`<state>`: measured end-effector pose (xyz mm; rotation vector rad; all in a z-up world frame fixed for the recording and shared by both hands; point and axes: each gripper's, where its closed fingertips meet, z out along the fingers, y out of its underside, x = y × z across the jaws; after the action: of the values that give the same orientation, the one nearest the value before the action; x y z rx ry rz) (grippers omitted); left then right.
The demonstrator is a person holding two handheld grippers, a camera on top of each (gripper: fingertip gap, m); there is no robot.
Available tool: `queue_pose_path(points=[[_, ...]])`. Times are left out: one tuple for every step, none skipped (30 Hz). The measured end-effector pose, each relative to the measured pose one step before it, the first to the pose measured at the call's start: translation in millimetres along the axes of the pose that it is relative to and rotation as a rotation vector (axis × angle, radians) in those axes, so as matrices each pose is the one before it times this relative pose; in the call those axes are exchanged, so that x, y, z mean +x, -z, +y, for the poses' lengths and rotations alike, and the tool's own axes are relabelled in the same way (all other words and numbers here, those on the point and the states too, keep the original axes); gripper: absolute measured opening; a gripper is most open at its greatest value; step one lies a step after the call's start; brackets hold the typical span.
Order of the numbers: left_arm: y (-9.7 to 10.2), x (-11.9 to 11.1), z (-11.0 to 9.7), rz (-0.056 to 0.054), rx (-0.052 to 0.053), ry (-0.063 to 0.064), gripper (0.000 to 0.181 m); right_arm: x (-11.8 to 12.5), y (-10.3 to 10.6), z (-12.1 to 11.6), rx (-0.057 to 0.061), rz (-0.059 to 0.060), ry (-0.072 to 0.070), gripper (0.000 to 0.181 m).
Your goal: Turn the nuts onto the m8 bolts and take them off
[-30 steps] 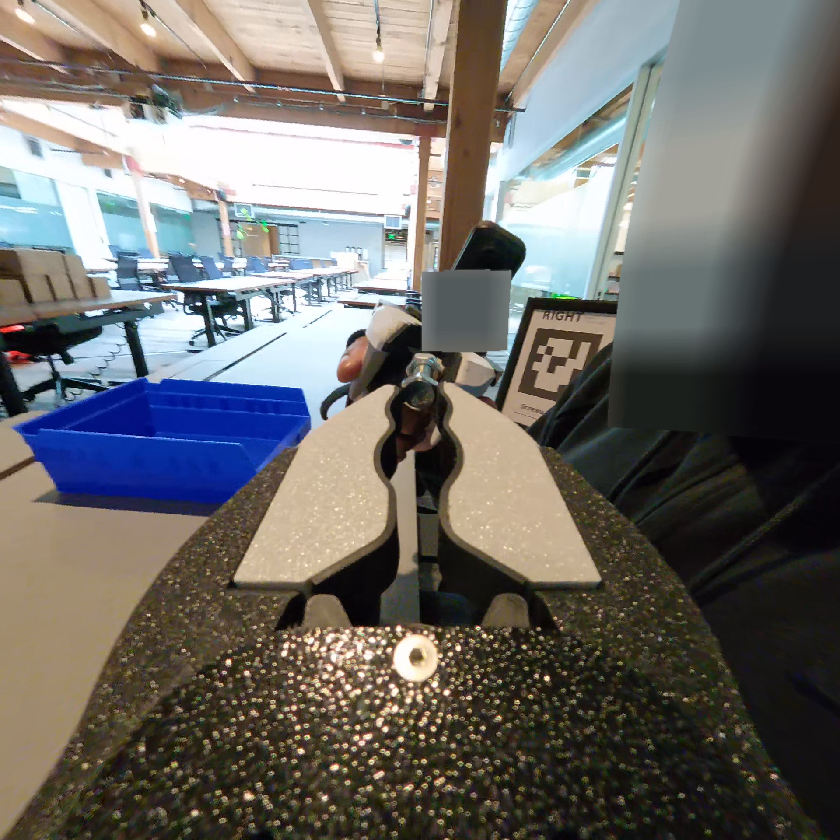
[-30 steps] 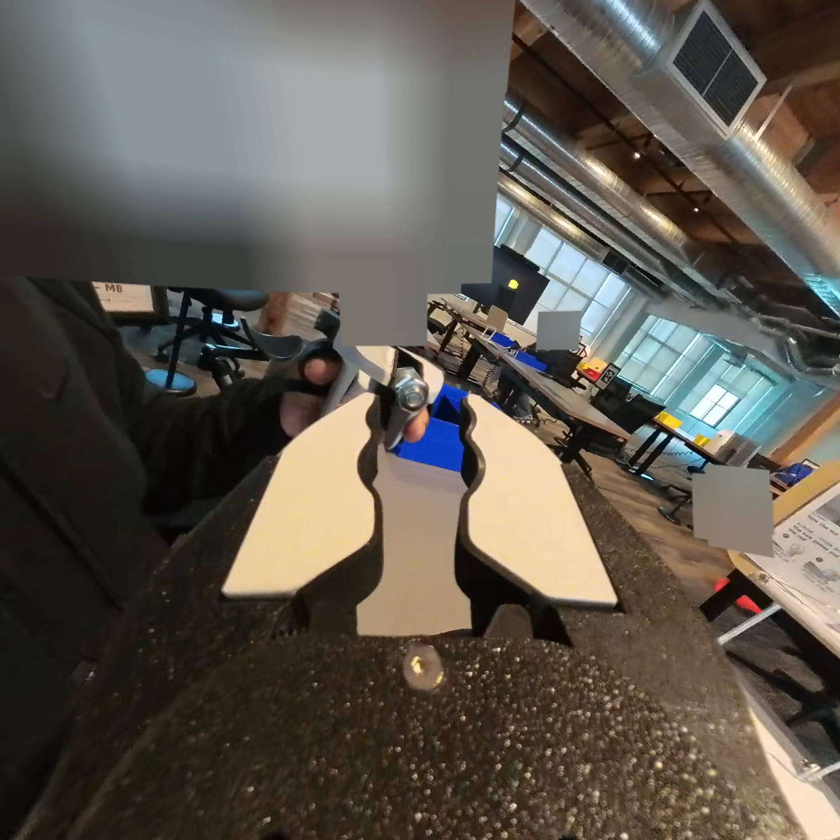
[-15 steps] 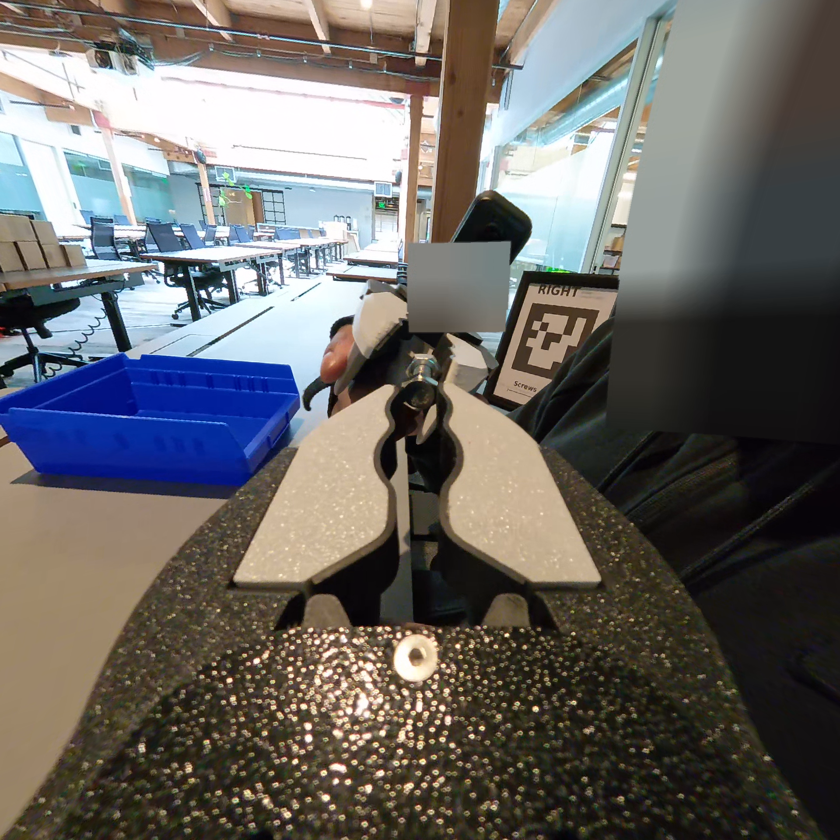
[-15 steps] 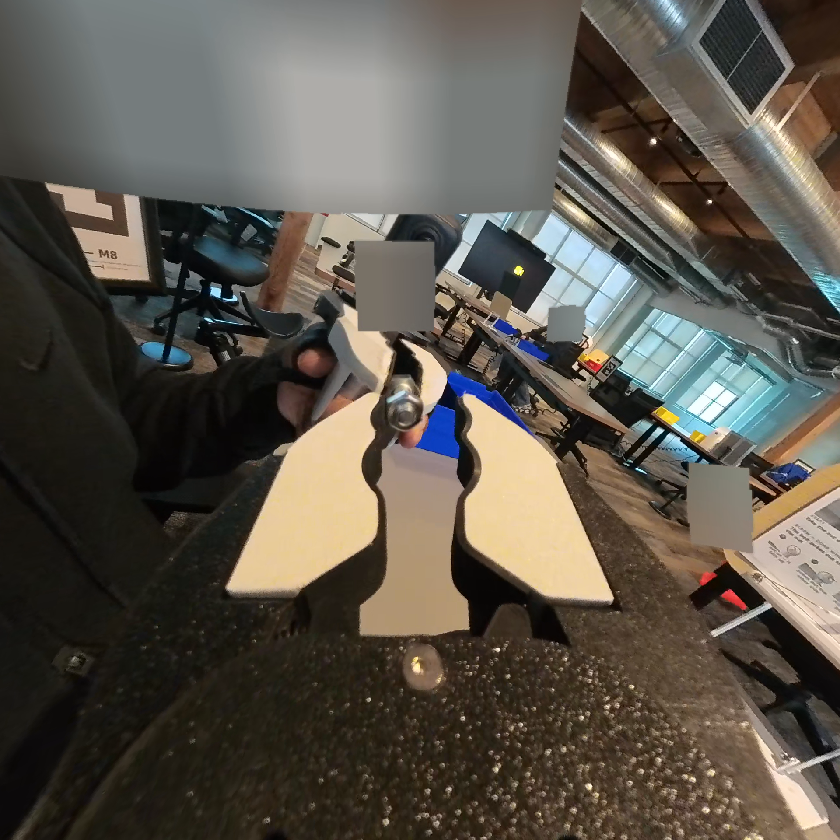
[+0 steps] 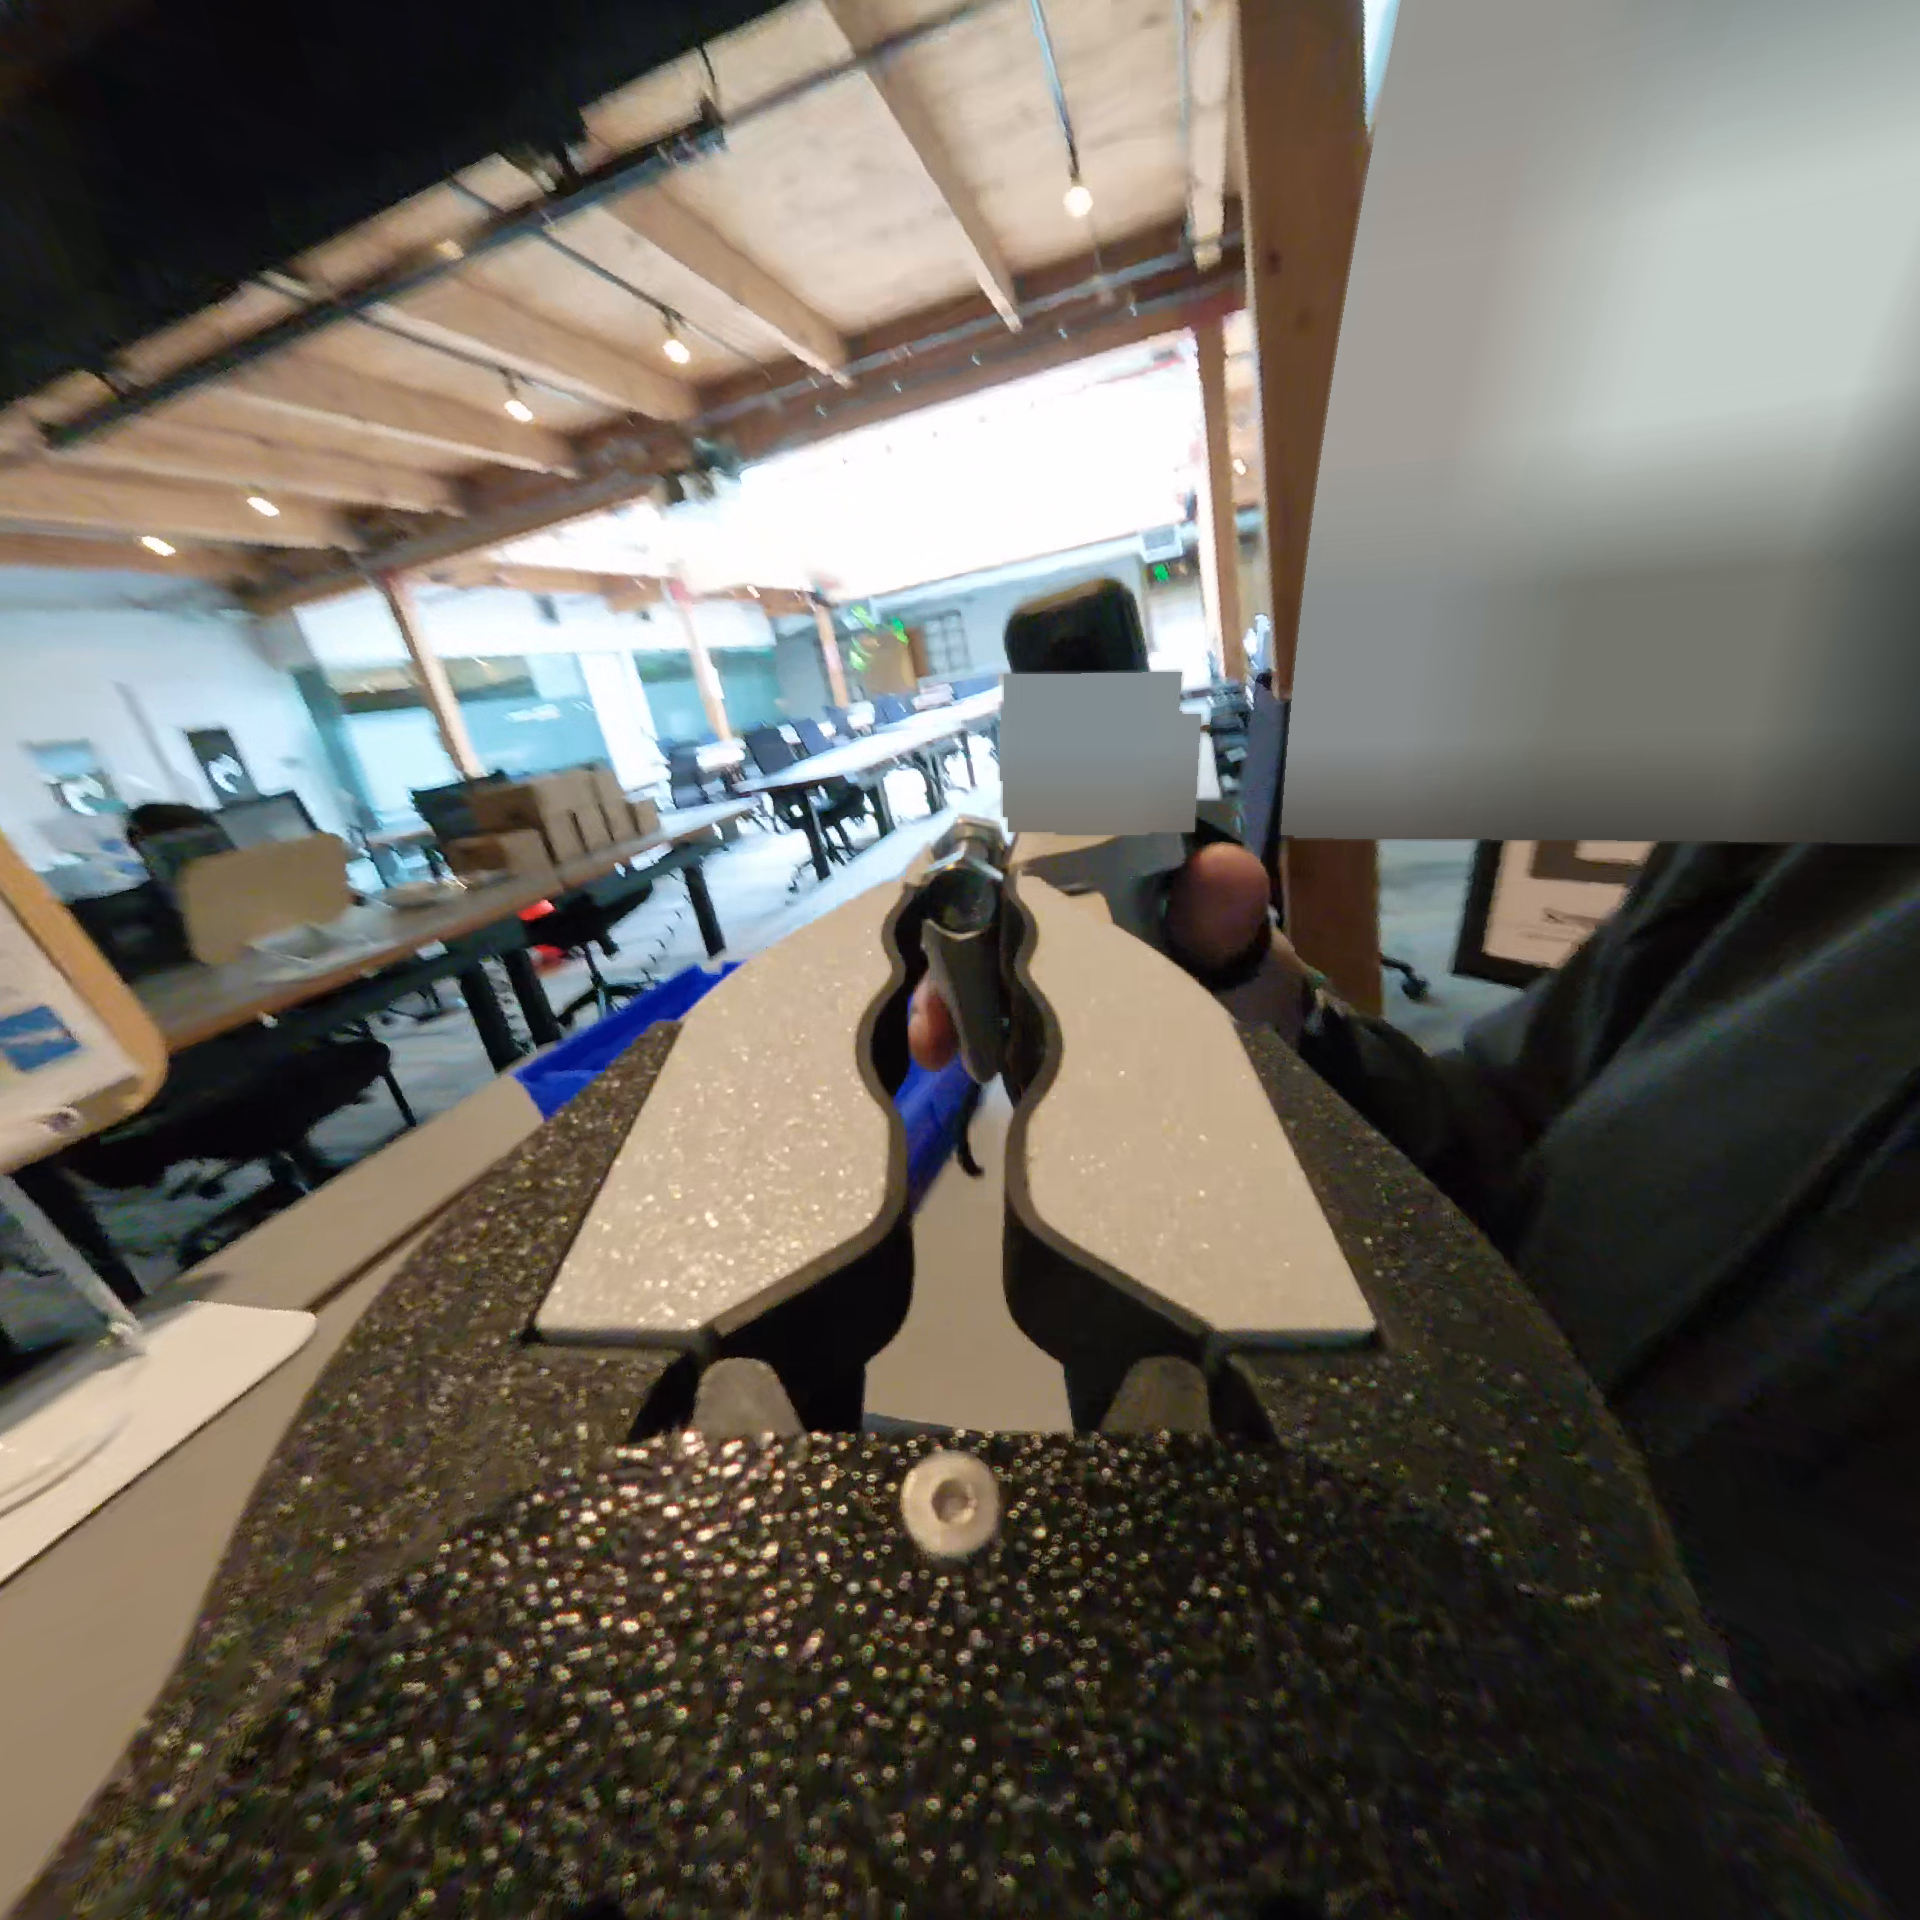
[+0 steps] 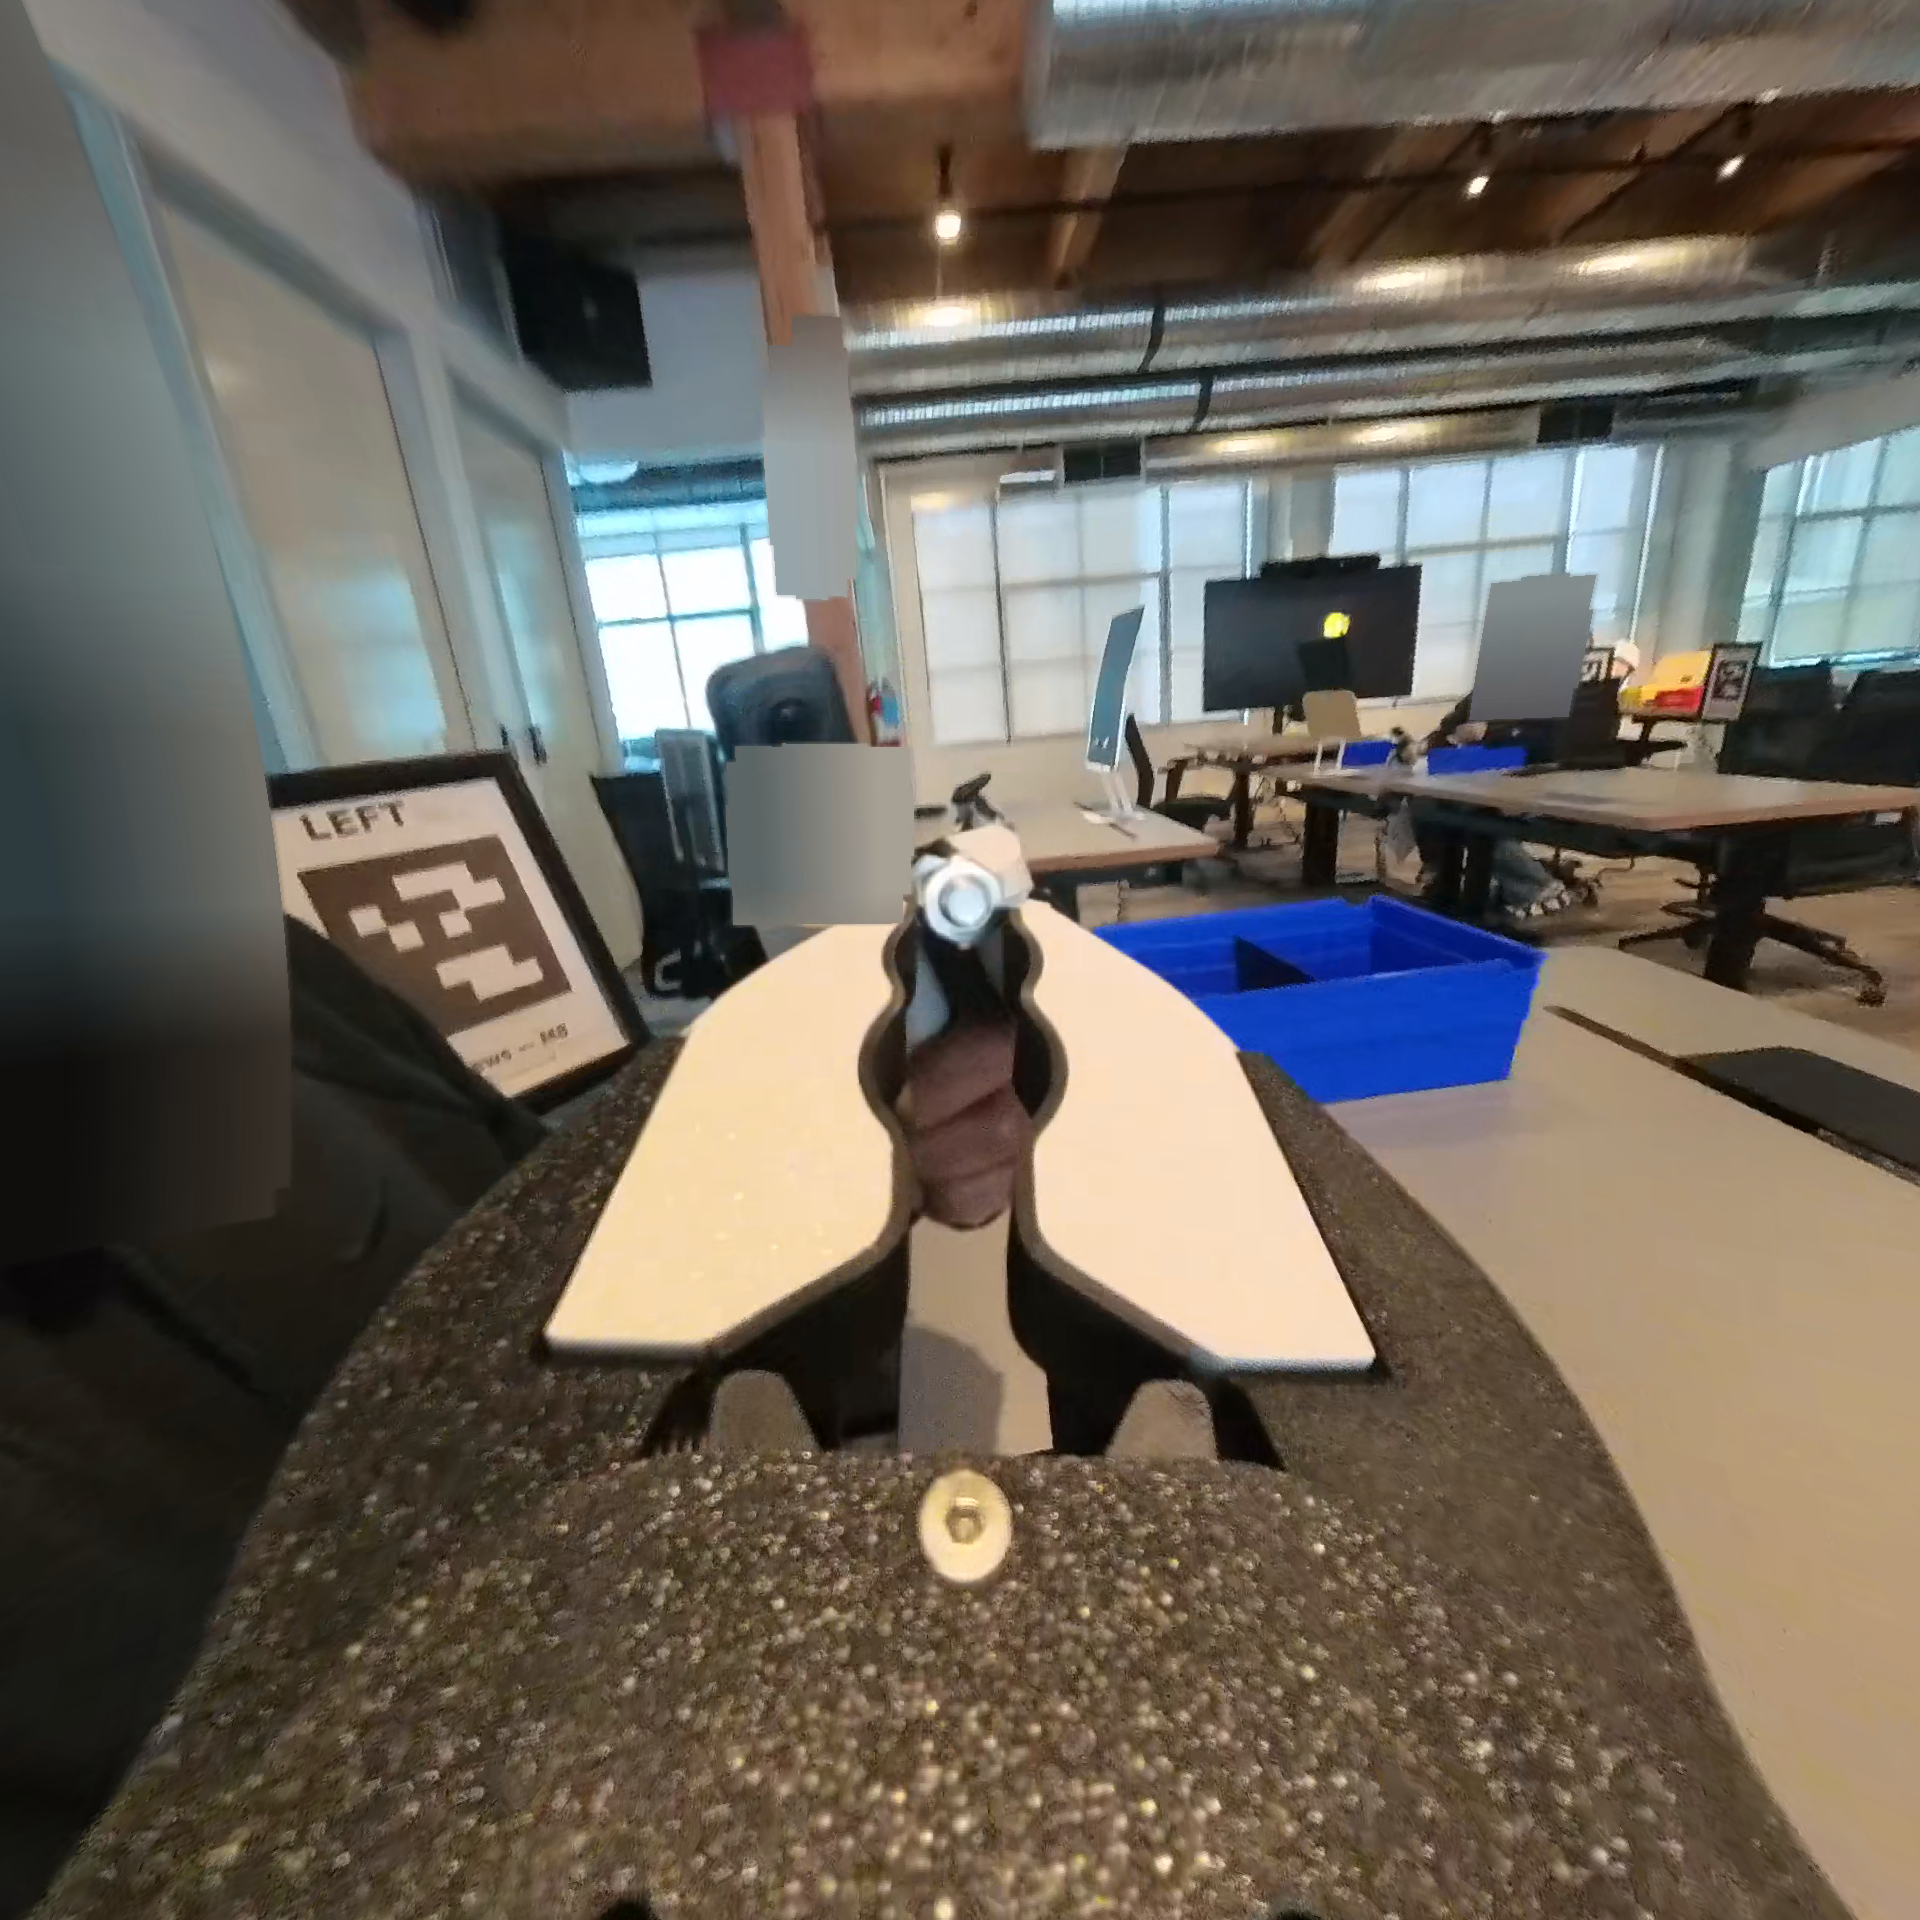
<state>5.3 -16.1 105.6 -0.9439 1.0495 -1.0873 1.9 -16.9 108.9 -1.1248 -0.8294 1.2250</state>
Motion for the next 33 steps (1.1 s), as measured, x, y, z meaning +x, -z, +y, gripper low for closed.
queue_pose_path(points=[[0.20, -3.88, -2.26, -0.0198, 0.0381, 0.0031, 0.013, 2.85, 0.71, -2.01, 0.0247, 0.0071, -0.0007, 0.017], [0.00, -3.01, -1.88, -0.0114, 0.0432, 0.0121, 0.014, 2.64, 1.17, -3.04, 0.0238, 0.0092, 0.0059, 0.020], [-0.35, -1.91, -1.40, -0.0015, 0.0499, 0.0207, 0.014, 2.76, 1.37, -4.76, 0.0309, 0.0120, 0.0074, 0.025], [-0.44, -2.24, -0.96, -0.0013, 0.0589, 0.0304, 0.014, 2.94, 1.89, -6.51, 0.0433, 0.0134, 0.0034, 0.027], [-0.19, -3.20, -0.17, -0.0047, 0.0687, 0.0450, 0.013, 3.34, 2.46, -8.01, 0.0548, 0.0134, -0.0029, 0.027], [0.47, -3.86, 0.36, -0.0050, 0.0792, 0.0643, 0.013, 4.58, 3.00, -8.14, 0.0572, 0.0178, -0.0110, 0.026], [1.43, -4.33, 0.77, -0.0024, 0.0881, 0.0766, 0.013, 6.22, 3.35, -8.00, 0.0583, 0.0238, -0.0189, 0.025], [2.18, -5.89, 2.35, -0.0124, 0.0833, 0.0759, 0.013, 7.21, 3.74, -9.02, 0.0685, 0.0284, -0.0240, 0.025], [2.07, -6.56, 6.86, -0.0159, 0.0489, 0.0610, 0.013, 6.64, 3.89, -9.74, 0.0768, 0.0252, -0.0256, 0.022], [1.47, -6.61, 10.37, -0.0196, 0.0166, 0.0378, 0.013, 4.28, 3.50, -8.98, 0.0740, 0.0106, -0.0245, 0.020], [0.65, -4.65, 12.29, -0.0125, -0.0078, 0.0258, 0.013, 1.67, 2.65, -6.83, 0.0611, -0.0024, -0.0214, 0.018], [-0.09, -2.73, 11.61, -0.0090, -0.0123, 0.0207, 0.013, 0.70, 1.82, -4.30, 0.0442, -0.0032, -0.0135, 0.017], [-0.38, 0.59, 8.95, 0.0032, -0.0037, 0.0157, 0.013, 0.20, 1.31, -2.88, 0.0358, -0.0015, -0.0022, 0.016], [-0.47, 2.42, 6.08, 0.0064, 0.0062, 0.0103, 0.013, -0.32, 1.19, -2.56, 0.0360, -0.0024, 0.0055, 0.015], [-0.09, 2.55, 3.58, 0.0009, 0.0123, -0.0003, 0.013, -0.64, 1.24, -2.56, 0.0321, -0.0012, 0.0091, 0.015], [0.71, 1.08, 0.67, -0.0077, 0.0155, -0.0150, 0.013, -0.88, 1.17, -2.85, 0.0256, -0.0012, 0.0181, 0.013], [0.83, 1.42, -2.17, -0.0030, 0.0204, -0.0104, 0.013, -1.36, 1.01, -3.61, 0.0232, -0.0034, 0.0249, 0.013], [0.40, 2.06, -4.21, -0.0017, 0.0261, -0.0090, 0.013, -1.77, 0.75, -3.71, 0.0246, -0.0076, 0.0248, 0.013], [-0.22, 3.26, -3.04, 0.0036, 0.0143, -0.0221, 0.013, -1.32, 0.36, -2.43, 0.0173, -0.0074, 0.0145, 0.013], [-0.65, 4.17, -1.85, 0.0066, 0.0069, -0.0330, 0.013, -0.53, -0.20, 0.60, 0.0007, -0.0054, -0.0056, 0.013], [-1.08, 3.43, -0.20, 0.0026, -0.0033, -0.0323, 0.013, -0.30, -0.45, 3.01, -0.0099, -0.0046, -0.0187, 0.014], [-1.45, 2.03, 1.94, -0.0047, -0.0165, -0.0287, 0.013, -0.04, -0.47, 4.99, -0.0188, -0.0014, -0.0178, 0.014], [-1.42, 1.53, 2.71, -0.0043, -0.0219, -0.0242, 0.013, -0.57, -0.44, 6.13, -0.0217, -0.0026, -0.0112, 0.014], [-0.68, 2.25, 0.72, 0.0049, -0.0069, -0.0143, 0.013, -0.88, -0.38, 6.03, -0.0172, -0.0038, -0.0107, 0.015], [-0.05, 0.66, -0.21, -0.0005, -0.0028, -0.0035, 0.013, -0.71, -0.34, 5.46, -0.0142, -0.0035, -0.0169, 0.016], [0.26, -1.04, 0.63, -0.0056, -0.0071, 0.0035, 0.013, -0.39, -0.37, 4.16, -0.0137, -0.0017, -0.0141, 0.016], [0.24, -1.49, 1.27, -0.0059, -0.0080, 0.0076, 0.013, -0.14, -0.16, 2.21, -0.0093, 0.0028, -0.0039, 0.016], [0.07, -1.20, 1.74, -0.0082, -0.0082, 0.0087, 0.013, -0.15, -0.01, 0.75, -0.0036, 0.0045, -0.0015, 0.016], [-0.35, -0.75, 2.07, -0.0095, -0.0080, 0.0039, 0.013, -0.64, 0.03, 0.32, -0.0027, 0.0016, -0.0023, 0.016], [-0.36, 0.51, 1.74, -0.0030, -0.0058, 0.0030, 0.013, -0.77, 0.05, 0.10, -0.0027, -0.0013, 0.0008, 0.016], [-0.09, 0.30, 0.27, -0.0017, 0.0033, 0.0084, 0.013, -0.82, 0.19, -0.89, 0.0024, -0.0009, 0.0015, 0.015], [0.02, -0.01, 0.73, 0.0013, 0.0015, 0.0176, 0.013, -0.33, 0.54, -2.17, 0.0101, 0.0021, 0.0015, 0.015], [0.32, -0.68, 0.78, -0.0006, 0.0056, 0.0231, 0.013, -0.48, 0.22, -2.12, 0.0087, 0.0025, 0.0048, 0.015]])
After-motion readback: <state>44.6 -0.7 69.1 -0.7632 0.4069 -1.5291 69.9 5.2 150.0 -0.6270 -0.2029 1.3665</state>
